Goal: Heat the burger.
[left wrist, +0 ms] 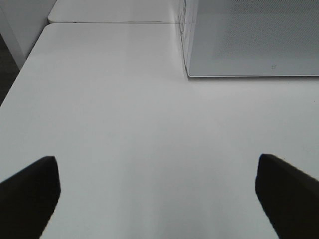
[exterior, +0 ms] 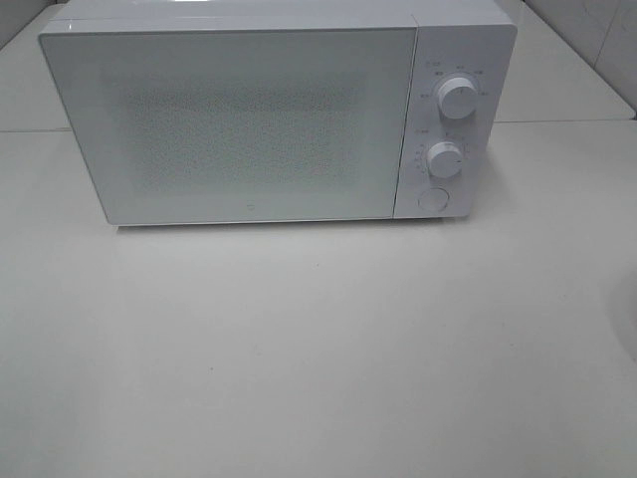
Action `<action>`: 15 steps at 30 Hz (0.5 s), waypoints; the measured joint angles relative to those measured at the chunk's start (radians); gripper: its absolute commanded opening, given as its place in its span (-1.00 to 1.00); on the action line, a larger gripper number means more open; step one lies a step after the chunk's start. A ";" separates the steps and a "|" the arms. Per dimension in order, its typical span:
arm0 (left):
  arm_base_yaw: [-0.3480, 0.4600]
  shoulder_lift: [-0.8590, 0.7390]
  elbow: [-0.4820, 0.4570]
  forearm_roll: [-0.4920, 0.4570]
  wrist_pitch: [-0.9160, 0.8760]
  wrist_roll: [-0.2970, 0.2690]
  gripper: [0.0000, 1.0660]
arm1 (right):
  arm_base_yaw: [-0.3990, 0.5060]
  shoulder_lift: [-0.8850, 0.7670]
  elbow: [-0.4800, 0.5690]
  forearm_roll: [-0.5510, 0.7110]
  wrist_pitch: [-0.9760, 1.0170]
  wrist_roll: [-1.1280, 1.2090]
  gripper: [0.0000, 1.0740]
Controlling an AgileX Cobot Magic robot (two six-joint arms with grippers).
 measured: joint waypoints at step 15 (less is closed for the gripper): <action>-0.029 0.000 0.000 -0.004 0.000 0.000 0.92 | 0.000 0.000 0.000 0.000 0.000 0.000 -0.18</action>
